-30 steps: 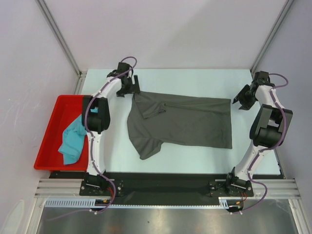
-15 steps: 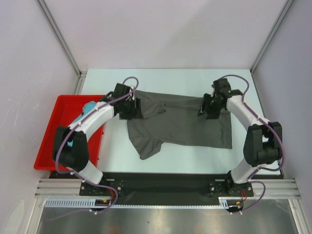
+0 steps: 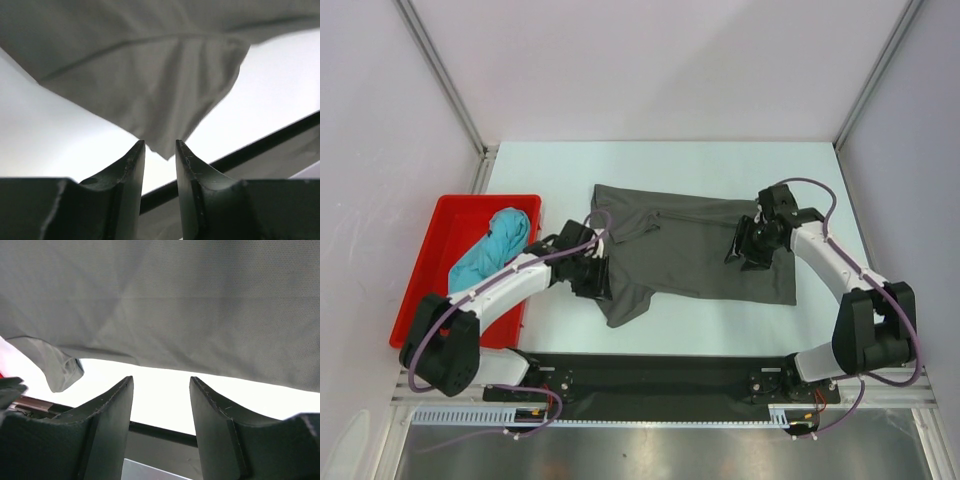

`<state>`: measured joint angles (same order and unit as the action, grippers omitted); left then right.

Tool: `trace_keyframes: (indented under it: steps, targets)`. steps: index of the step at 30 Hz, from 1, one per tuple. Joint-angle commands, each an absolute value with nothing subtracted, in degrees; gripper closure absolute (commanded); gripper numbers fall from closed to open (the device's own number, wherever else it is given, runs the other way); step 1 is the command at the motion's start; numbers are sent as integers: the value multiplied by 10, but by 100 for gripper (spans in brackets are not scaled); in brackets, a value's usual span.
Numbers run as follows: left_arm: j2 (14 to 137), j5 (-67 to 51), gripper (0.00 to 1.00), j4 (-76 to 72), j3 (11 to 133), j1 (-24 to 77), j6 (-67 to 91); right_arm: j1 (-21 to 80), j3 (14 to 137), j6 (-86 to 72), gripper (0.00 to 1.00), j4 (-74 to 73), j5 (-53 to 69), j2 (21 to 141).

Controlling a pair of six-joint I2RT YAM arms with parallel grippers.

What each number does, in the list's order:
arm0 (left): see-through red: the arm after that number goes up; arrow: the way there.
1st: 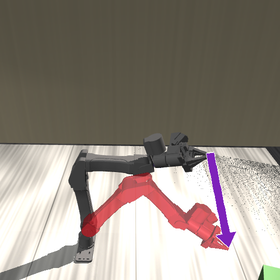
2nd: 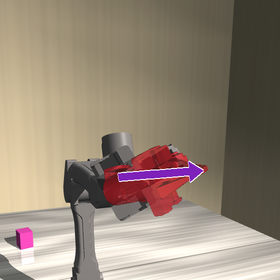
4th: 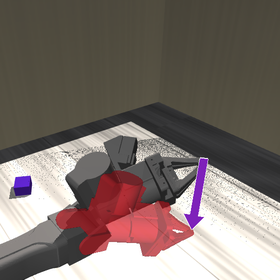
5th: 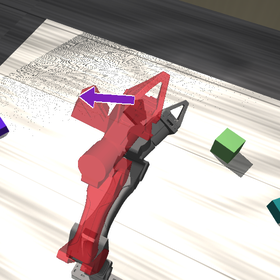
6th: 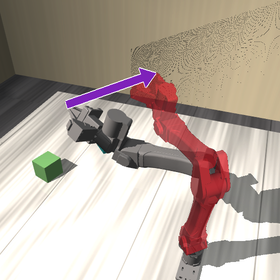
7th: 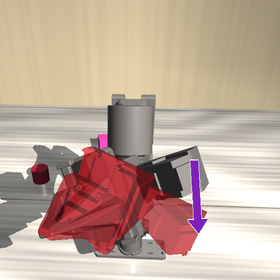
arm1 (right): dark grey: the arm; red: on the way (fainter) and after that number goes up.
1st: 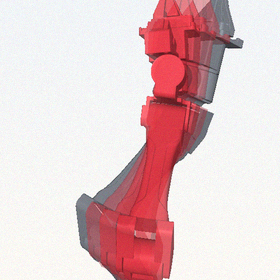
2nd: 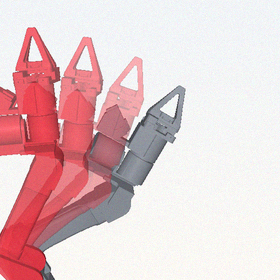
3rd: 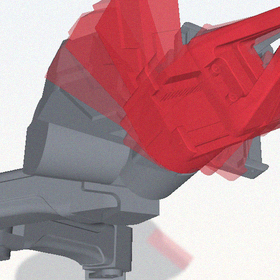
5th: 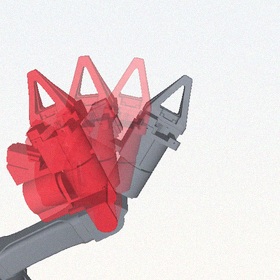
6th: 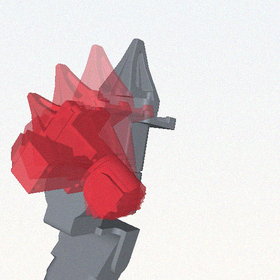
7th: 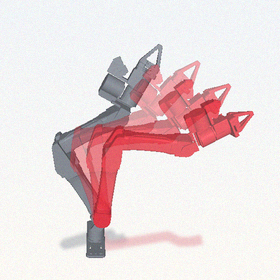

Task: Fold and stack the t-shirts
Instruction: Fold the tshirt

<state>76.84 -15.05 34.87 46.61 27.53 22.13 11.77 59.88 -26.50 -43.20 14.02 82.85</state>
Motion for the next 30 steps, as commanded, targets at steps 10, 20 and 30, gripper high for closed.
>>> trace_keyframes:
  steps: [10,20,30]
  targets:
    - [703,-127,34,327,402,364,363,98,547,-286,44,-508,69,725]
    - [667,-105,29,319,344,363,437,-76,478,-310,29,-543,46,650]
    - [714,-125,49,279,359,353,424,-103,439,-332,35,-510,87,677]
